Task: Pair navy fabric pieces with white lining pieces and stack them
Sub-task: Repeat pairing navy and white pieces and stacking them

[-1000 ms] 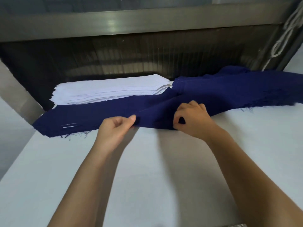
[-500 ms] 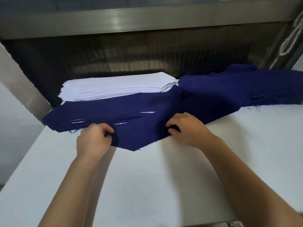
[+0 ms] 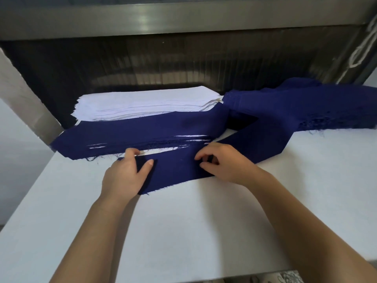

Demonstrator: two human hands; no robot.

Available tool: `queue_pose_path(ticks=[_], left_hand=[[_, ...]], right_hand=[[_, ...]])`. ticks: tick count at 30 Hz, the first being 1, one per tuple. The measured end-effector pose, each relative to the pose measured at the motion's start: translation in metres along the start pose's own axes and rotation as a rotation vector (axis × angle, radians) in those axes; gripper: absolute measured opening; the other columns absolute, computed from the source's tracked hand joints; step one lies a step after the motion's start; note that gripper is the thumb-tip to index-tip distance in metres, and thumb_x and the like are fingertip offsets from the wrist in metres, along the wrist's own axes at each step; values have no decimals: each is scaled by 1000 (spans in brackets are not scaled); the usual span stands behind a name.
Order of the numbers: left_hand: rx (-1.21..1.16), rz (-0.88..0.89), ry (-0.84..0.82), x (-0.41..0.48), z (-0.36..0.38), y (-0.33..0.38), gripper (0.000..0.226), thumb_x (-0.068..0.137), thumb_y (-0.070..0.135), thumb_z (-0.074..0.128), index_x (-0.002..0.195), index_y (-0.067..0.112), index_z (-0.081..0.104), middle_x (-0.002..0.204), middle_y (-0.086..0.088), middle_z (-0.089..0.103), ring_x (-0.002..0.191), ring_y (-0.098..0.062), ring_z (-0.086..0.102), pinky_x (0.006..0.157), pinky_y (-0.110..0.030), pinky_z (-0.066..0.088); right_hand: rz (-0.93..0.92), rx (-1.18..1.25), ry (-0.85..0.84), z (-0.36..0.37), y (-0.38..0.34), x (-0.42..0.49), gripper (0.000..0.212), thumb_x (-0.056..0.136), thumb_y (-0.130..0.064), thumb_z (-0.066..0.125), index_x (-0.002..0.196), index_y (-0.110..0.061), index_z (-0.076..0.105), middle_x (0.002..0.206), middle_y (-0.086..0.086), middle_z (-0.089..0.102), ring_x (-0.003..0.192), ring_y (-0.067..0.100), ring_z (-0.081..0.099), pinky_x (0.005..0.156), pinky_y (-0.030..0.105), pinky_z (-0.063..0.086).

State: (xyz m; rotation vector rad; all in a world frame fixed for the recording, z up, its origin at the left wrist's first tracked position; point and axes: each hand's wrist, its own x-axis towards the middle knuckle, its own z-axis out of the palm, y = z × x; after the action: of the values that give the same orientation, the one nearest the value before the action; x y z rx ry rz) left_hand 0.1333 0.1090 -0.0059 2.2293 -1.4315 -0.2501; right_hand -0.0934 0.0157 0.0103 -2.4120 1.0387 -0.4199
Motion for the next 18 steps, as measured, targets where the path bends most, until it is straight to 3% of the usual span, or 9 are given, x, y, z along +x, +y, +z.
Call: queue_pose_path(ticks=[4,10,18], left_hand=[[60,-142,59,4,-9,-14,50,90,52,52,119,12,46,95,-11,63,99,-35,56,88,-43,41],[62,-184,125,4,-5,-12,54,89,61,43,114,14,48,91,-3,53,104,-36,53,92,-44,32],[32,-152,153,9,-8,-21,56,81,49,69,119,14,47,97,-10,63,100,-36,57,89,-45,42]], right_hand=[[148,-150,64,-6,12,-2,24,89,-19,55,111,-22,64,90,-9,50,82,10,47,76,26,41],[247,-108,99,-8,22,-3,20,89,-19,54,105,-20,66,76,-11,50,78,13,48,70,21,34],[294,-102,63,-13,26,6,20,90,-19,54,106,-20,65,82,-9,49,82,15,50,71,23,36]])
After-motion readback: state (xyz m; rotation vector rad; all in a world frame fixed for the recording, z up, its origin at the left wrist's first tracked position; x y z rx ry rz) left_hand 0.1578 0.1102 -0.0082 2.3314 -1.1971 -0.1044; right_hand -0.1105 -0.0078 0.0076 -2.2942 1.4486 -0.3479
